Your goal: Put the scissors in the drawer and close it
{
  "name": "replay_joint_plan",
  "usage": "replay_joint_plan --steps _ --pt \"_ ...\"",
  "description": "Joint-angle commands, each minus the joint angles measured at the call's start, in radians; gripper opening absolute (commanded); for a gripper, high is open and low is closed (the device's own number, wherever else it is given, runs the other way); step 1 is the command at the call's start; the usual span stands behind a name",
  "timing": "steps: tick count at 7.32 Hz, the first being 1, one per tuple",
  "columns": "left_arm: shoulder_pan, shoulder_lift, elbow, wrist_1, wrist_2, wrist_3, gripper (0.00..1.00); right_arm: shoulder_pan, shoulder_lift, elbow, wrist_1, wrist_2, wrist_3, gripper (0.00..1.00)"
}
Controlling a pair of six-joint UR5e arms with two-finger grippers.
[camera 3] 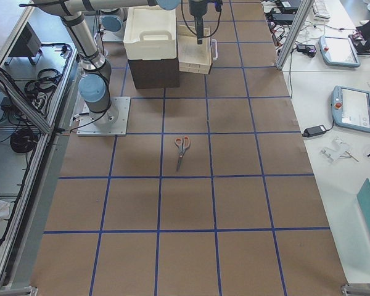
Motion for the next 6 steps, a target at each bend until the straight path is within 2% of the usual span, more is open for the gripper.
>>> replay_joint_plan --steps 1,6 --pt "0.003 -0.01 0.017 -0.008 0.0 -0.001 1.0 -0.001 -0.001 0.0 -0.002 0.001 -0.014 1.0" --pt "0.011 -0.011 0.017 -0.016 -0.003 -0.063 1.0 -0.001 0.014 0.005 0.01 0.007 -0.006 1.0"
